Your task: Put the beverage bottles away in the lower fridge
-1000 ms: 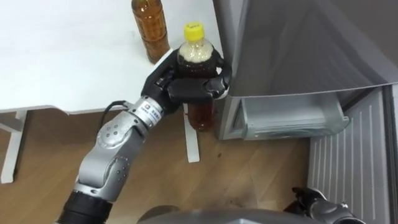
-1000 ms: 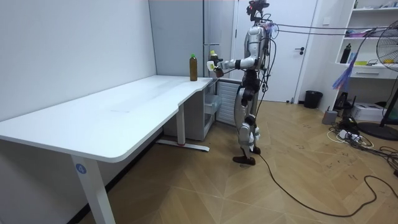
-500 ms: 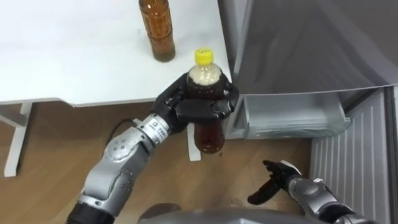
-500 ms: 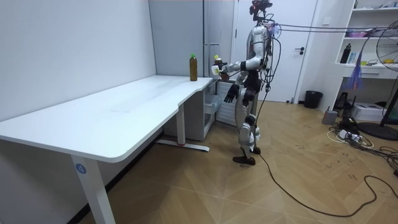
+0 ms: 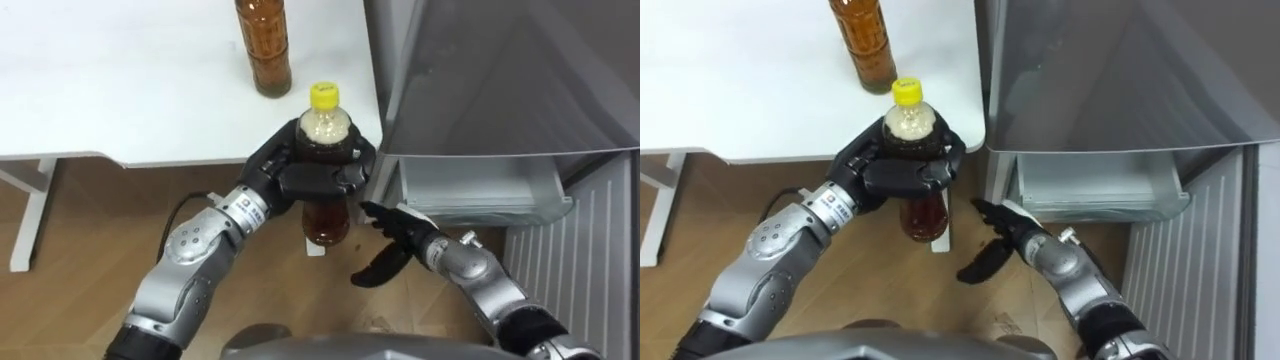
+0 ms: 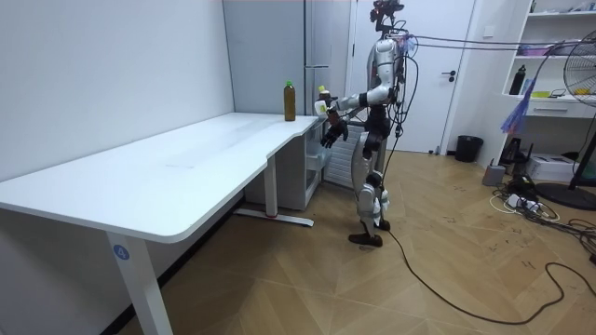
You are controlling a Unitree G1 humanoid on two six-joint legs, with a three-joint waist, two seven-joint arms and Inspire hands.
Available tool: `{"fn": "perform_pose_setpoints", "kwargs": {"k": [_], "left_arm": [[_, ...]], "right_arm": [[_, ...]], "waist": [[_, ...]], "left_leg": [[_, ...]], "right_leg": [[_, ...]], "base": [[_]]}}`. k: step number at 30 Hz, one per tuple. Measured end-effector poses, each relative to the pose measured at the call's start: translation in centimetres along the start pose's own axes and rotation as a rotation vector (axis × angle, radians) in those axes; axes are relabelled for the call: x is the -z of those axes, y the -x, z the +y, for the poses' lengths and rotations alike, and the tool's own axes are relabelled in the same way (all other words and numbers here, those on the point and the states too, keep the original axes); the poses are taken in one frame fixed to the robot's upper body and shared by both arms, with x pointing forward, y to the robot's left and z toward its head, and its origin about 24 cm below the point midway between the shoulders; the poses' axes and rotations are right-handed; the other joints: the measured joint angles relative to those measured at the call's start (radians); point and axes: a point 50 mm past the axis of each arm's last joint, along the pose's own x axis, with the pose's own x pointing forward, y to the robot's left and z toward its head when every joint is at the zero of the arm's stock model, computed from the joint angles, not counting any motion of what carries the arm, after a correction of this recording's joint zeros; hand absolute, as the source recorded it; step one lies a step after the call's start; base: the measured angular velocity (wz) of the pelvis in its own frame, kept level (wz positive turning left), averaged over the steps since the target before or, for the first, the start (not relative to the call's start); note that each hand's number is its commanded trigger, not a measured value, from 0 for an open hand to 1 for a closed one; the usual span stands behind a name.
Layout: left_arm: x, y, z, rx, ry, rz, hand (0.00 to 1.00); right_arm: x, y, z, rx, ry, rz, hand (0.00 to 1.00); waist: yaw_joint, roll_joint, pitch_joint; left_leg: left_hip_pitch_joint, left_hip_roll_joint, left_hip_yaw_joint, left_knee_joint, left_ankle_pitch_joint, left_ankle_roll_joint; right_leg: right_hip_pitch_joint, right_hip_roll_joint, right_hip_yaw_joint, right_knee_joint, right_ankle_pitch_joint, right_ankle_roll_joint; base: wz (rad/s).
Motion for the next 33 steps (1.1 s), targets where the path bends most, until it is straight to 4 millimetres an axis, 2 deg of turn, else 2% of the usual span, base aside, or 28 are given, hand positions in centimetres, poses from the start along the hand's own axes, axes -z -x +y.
{"fn": "perform_pose_setpoints", "kwargs": {"k": [10, 19, 25, 33], "left_arm": [[0.2, -0.1, -0.4, 0.014, 0.002, 0.004, 1.00], [0.1, -0.2, -0.5, 0.023, -0.028, -0.001, 1.00], [-0.1, -0.3, -0.8, 0.048, -0.024, -0.020, 1.00], [0.0, -0.4, -1.1, 0.062, -0.025, -0.018, 1.00]], "right_arm": [[-3.6, 0.5, 2.3, -0.200, 0.000, -0.184, 0.00], [-3.5, 0.8, 2.3, -0.257, -0.053, -0.198, 0.00], [-3.2, 1.2, 1.9, -0.304, -0.182, -0.221, 0.00], [-3.2, 1.2, 2.1, -0.325, -0.296, -0.240, 0.00]], "waist": [[0.003, -0.002, 0.0000], [0.005, -0.006, 0.0006], [0.004, -0.008, 0.0088], [0.002, -0.004, 0.0079]], "left_leg": [[0.002, -0.001, 0.001, -0.001, 0.000, 0.001], [0.005, 0.000, 0.004, 0.004, 0.000, 0.001], [0.018, -0.001, 0.003, -0.008, 0.000, 0.001], [0.020, -0.001, 0.008, -0.015, 0.001, 0.002]], "right_leg": [[0.002, 0.001, 0.011, 0.002, 0.000, 0.001], [0.004, 0.000, 0.011, 0.004, 0.000, 0.001], [0.016, 0.000, 0.012, 0.003, -0.001, 0.001], [0.009, 0.001, 0.017, 0.002, -0.001, 0.001]], "base": [[0.00], [-0.01], [0.00], [-0.01]]}}
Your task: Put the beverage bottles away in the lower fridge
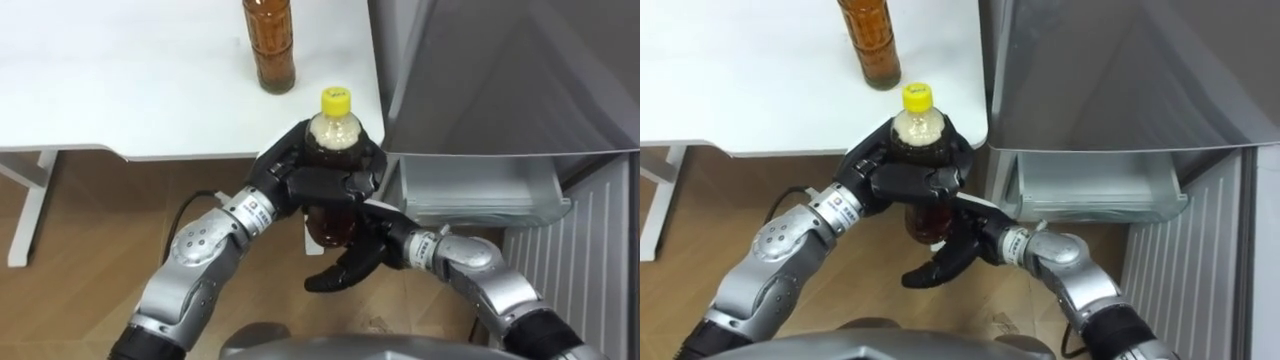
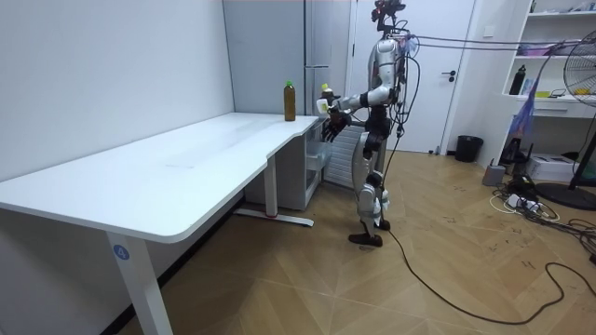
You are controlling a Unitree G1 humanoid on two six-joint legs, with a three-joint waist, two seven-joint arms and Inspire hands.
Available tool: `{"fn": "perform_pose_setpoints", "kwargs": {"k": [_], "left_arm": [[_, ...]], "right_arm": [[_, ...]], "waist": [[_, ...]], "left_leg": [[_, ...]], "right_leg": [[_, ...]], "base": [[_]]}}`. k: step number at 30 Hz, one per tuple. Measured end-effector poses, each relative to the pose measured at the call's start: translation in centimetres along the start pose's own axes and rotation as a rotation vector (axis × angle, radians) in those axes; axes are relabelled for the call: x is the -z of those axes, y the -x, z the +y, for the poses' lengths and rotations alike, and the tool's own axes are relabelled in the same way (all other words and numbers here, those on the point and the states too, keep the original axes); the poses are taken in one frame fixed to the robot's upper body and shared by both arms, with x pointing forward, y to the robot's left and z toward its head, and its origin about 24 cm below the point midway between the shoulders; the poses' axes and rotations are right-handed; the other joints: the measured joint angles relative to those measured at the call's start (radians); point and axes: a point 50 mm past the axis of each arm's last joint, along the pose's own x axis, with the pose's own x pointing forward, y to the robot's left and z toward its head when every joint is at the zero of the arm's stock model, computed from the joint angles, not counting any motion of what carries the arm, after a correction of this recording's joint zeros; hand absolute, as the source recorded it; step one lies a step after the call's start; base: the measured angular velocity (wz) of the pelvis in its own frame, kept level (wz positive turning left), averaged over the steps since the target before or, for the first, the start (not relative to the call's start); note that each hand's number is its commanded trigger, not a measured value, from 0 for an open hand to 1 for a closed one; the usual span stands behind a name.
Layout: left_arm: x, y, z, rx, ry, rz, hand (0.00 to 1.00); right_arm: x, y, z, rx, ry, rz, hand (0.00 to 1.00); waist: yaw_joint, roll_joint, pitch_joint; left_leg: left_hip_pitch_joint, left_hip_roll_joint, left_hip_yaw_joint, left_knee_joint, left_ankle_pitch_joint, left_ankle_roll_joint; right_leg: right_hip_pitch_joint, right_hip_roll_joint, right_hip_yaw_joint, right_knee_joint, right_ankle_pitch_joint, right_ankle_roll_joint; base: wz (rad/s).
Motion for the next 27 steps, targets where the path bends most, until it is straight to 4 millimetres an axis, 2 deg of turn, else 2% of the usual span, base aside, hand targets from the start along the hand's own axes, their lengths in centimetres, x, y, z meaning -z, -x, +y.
{"fn": "perform_pose_setpoints", "kwargs": {"k": [5, 15, 24, 25, 26, 27], "left_arm": [[-0.1, 0.0, 0.0, 0.001, -0.004, -0.007, 1.00], [0.6, 0.0, -0.1, 0.007, 0.007, 0.021, 1.00], [1.3, 0.1, -0.2, 0.014, 0.015, 0.049, 1.00], [1.3, 0.1, -0.2, 0.015, 0.015, 0.049, 1.00], [1.3, 0.1, -0.2, 0.016, 0.014, 0.049, 1.00], [1.3, 0.1, -0.2, 0.016, 0.014, 0.050, 1.00]], "right_arm": [[-0.1, 0.0, 0.0, -0.003, -0.043, -0.029, 0.00], [-0.2, 0.0, 0.2, -0.014, -0.166, -0.097, 0.00], [-0.2, -0.1, 0.4, -0.023, -0.181, -0.102, 0.00], [-0.2, -0.1, 0.4, -0.023, -0.187, -0.105, 0.05], [-0.2, -0.1, 0.4, -0.024, -0.193, -0.109, 0.15], [-0.2, -0.1, 0.4, -0.023, -0.193, -0.109, 0.68]], "waist": [[-0.001, 0.001, -0.0005], [-0.002, 0.000, 0.0001], [-0.002, 0.001, 0.0005], [-0.002, 0.001, 0.0005], [-0.003, 0.001, 0.0003], [-0.002, 0.001, 0.0003]], "left_leg": [[0.001, 0.000, 0.002, -0.001, 0.000, 0.000], [0.019, -0.001, 0.001, -0.001, 0.000, 0.000], [0.011, 0.000, 0.001, 0.002, 0.000, 0.000], [0.009, 0.000, 0.001, 0.004, 0.000, 0.000], [0.000, 0.000, 0.001, 0.010, 0.000, 0.000], [-0.001, 0.000, 0.001, 0.011, 0.000, 0.000]], "right_leg": [[-0.002, 0.000, 0.022, 0.000, 0.000, 0.000], [0.016, 0.000, 0.023, -0.003, 0.000, 0.000], [0.013, 0.002, 0.020, 0.000, 0.000, 0.000], [0.011, 0.003, 0.020, 0.001, 0.000, 0.000], [0.007, 0.006, 0.020, 0.001, 0.000, 0.000], [0.005, 0.005, 0.021, 0.001, 0.000, 0.000]], "base": [[0.00], [0.00], [0.00], [0.00], [0.00], [0.00]]}}
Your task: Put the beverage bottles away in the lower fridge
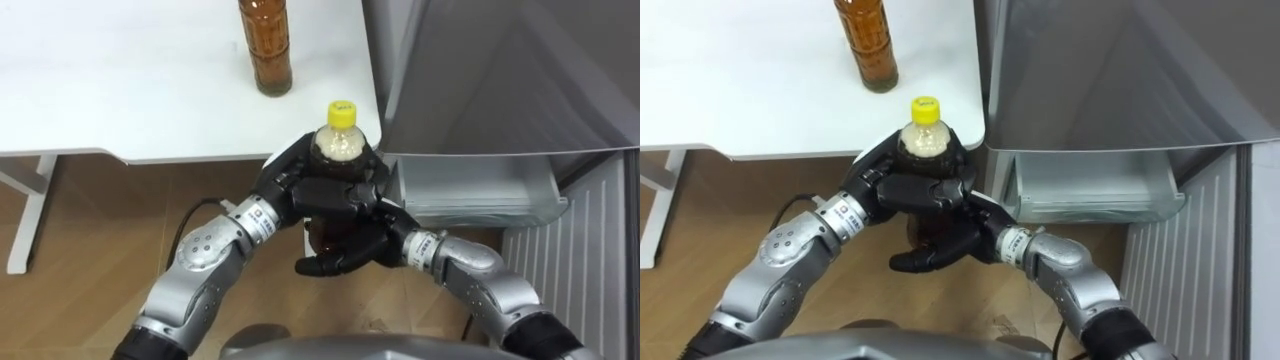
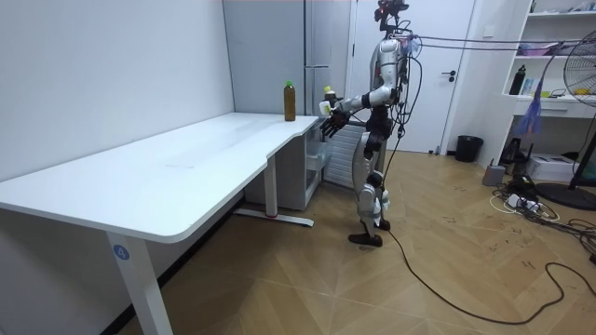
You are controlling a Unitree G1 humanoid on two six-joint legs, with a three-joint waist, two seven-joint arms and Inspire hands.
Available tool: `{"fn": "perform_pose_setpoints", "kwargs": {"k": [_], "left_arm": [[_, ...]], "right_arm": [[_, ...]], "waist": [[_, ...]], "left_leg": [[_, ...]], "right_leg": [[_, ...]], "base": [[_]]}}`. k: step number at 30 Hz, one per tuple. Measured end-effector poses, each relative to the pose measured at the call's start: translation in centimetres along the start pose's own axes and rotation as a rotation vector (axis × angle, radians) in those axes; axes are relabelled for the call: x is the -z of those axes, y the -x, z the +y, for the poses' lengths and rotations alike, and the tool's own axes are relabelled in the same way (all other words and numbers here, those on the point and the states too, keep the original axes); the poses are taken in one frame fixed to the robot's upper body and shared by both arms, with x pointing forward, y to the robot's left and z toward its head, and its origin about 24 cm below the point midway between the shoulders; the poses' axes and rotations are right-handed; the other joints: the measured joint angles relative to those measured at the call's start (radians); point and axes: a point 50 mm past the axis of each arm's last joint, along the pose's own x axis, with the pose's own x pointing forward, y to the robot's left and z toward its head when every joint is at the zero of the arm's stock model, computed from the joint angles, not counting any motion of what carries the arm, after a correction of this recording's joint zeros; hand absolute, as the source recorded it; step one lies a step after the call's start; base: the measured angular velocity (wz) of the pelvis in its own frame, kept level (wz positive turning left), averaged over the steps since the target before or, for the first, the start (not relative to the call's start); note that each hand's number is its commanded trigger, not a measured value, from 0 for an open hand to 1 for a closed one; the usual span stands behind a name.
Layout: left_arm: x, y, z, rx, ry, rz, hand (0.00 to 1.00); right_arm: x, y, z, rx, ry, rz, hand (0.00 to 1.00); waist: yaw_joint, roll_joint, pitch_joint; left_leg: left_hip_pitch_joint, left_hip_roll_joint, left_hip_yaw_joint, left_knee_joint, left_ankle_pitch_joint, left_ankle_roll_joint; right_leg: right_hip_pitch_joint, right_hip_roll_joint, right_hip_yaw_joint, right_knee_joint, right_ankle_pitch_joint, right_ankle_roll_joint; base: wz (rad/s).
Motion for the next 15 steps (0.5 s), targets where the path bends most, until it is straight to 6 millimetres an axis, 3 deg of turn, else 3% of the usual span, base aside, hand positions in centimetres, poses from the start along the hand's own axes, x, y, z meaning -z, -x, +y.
{"fn": "perform_pose_setpoints", "kwargs": {"k": [2, 15], "left_arm": [[0.02, 0.03, 0.02, 0.002, -0.002, 0.002, 1.00], [0.15, 0.14, 0.28, -0.010, 0.000, 0.009, 1.00]], "right_arm": [[0.00, -0.01, 0.01, 0.000, 0.000, 0.000, 1.00], [0.12, -0.06, 0.21, -0.013, 0.009, 0.004, 1.00]], "waist": [[0.000, 0.000, 0.0000], [-0.001, 0.000, -0.0004]], "left_leg": [[0.000, 0.000, 0.000, 0.004, 0.000, 0.000], [0.001, 0.000, -0.001, 0.004, 0.000, 0.000]], "right_leg": [[-0.001, -0.001, 0.000, 0.001, 0.000, 0.000], [0.000, -0.005, 0.001, 0.000, 0.000, 0.000]], "base": [[0.00], [0.00]]}}
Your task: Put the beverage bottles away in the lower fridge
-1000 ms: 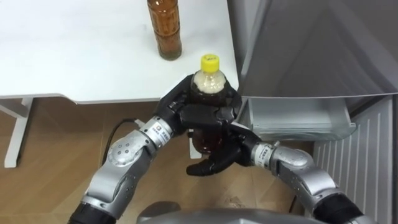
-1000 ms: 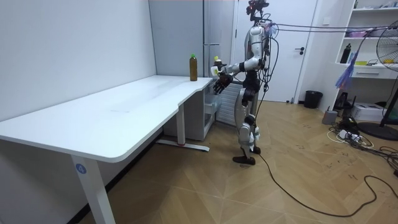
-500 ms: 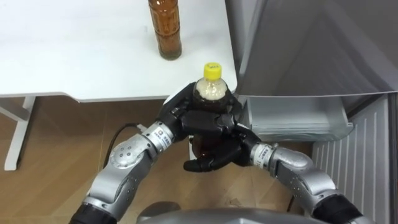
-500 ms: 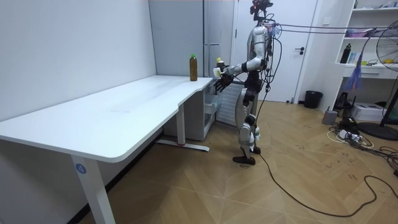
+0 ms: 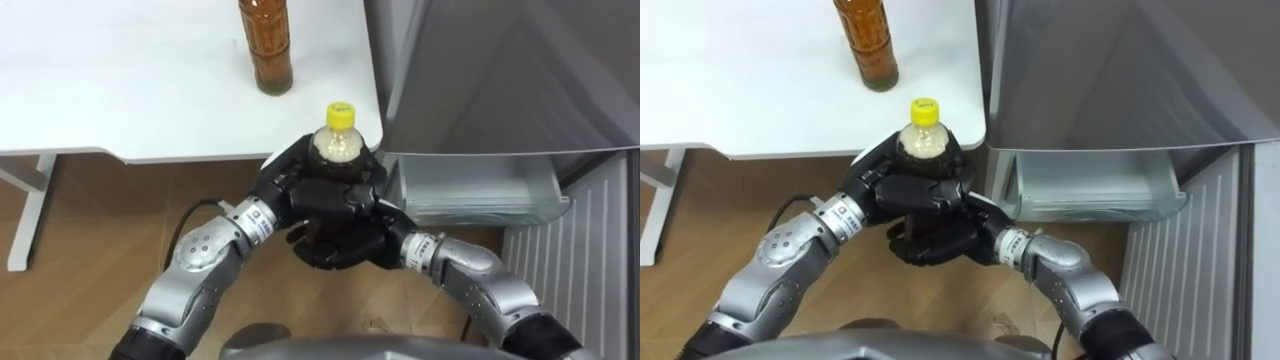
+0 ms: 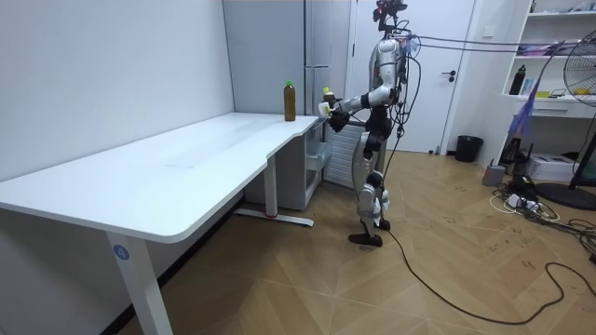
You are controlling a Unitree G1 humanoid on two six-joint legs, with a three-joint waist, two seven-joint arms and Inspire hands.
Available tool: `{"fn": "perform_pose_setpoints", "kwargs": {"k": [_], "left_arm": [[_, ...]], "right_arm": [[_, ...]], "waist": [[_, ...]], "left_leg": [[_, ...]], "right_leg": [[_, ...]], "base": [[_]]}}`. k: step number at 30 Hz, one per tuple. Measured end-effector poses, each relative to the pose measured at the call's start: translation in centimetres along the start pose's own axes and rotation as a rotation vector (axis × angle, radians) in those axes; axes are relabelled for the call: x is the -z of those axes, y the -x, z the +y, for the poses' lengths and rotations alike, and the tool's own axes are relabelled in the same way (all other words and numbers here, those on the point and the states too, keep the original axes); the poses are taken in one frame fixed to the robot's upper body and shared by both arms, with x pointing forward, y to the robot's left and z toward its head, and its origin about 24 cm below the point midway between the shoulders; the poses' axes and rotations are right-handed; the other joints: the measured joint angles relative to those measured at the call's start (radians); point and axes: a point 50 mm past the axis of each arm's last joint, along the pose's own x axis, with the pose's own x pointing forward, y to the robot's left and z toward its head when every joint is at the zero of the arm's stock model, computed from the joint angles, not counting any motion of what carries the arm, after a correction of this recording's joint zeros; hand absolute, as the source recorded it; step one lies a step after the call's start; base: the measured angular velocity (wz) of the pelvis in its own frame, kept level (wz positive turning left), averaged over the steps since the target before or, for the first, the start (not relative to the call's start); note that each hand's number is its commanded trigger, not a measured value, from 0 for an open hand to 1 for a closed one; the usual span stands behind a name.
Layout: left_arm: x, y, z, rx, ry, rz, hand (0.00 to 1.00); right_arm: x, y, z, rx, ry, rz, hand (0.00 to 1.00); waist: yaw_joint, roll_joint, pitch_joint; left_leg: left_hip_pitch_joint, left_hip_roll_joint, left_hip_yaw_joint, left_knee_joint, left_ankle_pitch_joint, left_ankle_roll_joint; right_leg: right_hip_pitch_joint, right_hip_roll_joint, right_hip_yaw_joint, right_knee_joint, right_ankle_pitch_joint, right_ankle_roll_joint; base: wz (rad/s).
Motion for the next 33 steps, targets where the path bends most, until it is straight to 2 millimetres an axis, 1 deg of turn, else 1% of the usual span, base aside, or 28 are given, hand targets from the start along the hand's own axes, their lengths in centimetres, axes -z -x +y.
{"fn": "perform_pose_setpoints", "kwargs": {"k": [12, 13, 14, 15, 16, 22, 27, 33], "left_arm": [[-0.04, -0.07, -0.05, -0.007, 0.018, -0.008, 1.00], [-0.04, -0.08, -0.05, -0.007, 0.019, -0.008, 0.81], [-0.03, -0.08, -0.06, -0.007, 0.019, -0.008, 0.68], [-0.03, -0.08, -0.06, -0.007, 0.019, -0.008, 0.50], [-0.03, -0.08, -0.07, -0.007, 0.019, -0.008, 0.00], [-0.01, -0.04, -0.01, -0.008, 0.012, -0.004, 0.00], [-0.04, -0.19, -0.20, -0.004, 0.019, -0.011, 0.00], [-0.07, -0.22, -0.21, -0.004, 0.020, -0.012, 0.00]], "right_arm": [[-0.11, 0.06, -0.01, -0.006, 0.016, -0.005, 1.00], [-0.11, 0.06, -0.01, -0.006, 0.016, -0.005, 1.00], [-0.11, 0.05, 0.00, -0.007, 0.016, -0.005, 1.00], [-0.10, 0.05, 0.00, -0.007, 0.016, -0.005, 1.00], [-0.10, 0.05, 0.00, -0.007, 0.016, -0.005, 1.00], [0.02, 0.19, -0.01, -0.018, 0.010, -0.001, 1.00], [0.74, 0.35, 0.50, -0.030, -0.076, -0.029, 1.00], [0.88, 0.36, 0.61, -0.035, -0.088, -0.031, 1.00]], "waist": [[-0.002, 0.005, -0.0034], [-0.002, 0.005, -0.0034], [-0.002, 0.005, -0.0034], [-0.002, 0.005, -0.0034], [-0.002, 0.005, -0.0034], [-0.001, 0.006, -0.0031], [0.001, 0.008, -0.0024], [-0.001, 0.008, -0.0026]], "left_leg": [[-0.008, 0.000, 0.000, 0.001, 0.000, 0.000], [-0.008, 0.000, 0.000, 0.001, 0.000, 0.000], [-0.008, 0.000, 0.000, 0.002, 0.000, 0.000], [-0.008, 0.000, 0.000, 0.001, 0.000, 0.000], [-0.007, 0.000, 0.000, 0.001, 0.000, 0.000], [-0.004, 0.000, 0.000, 0.000, 0.000, 0.000], [-0.004, 0.000, 0.000, -0.001, 0.000, 0.000], [-0.003, 0.000, 0.000, 0.000, 0.000, 0.000]], "right_leg": [[-0.008, -0.001, 0.000, 0.001, 0.000, 0.000], [-0.008, -0.001, 0.000, 0.001, 0.000, 0.000], [-0.008, -0.001, 0.000, 0.001, 0.000, 0.000], [-0.008, -0.001, 0.000, 0.001, 0.000, 0.000], [-0.008, -0.001, 0.000, 0.001, 0.000, 0.000], [-0.004, 0.000, 0.000, 0.001, 0.000, 0.000], [-0.004, 0.001, 0.000, 0.001, 0.000, 0.000], [-0.003, 0.004, 0.000, 0.001, 0.000, 0.000]], "base": [[0.00], [0.00], [0.00], [0.00], [0.00], [0.00], [0.00], [0.00]]}}
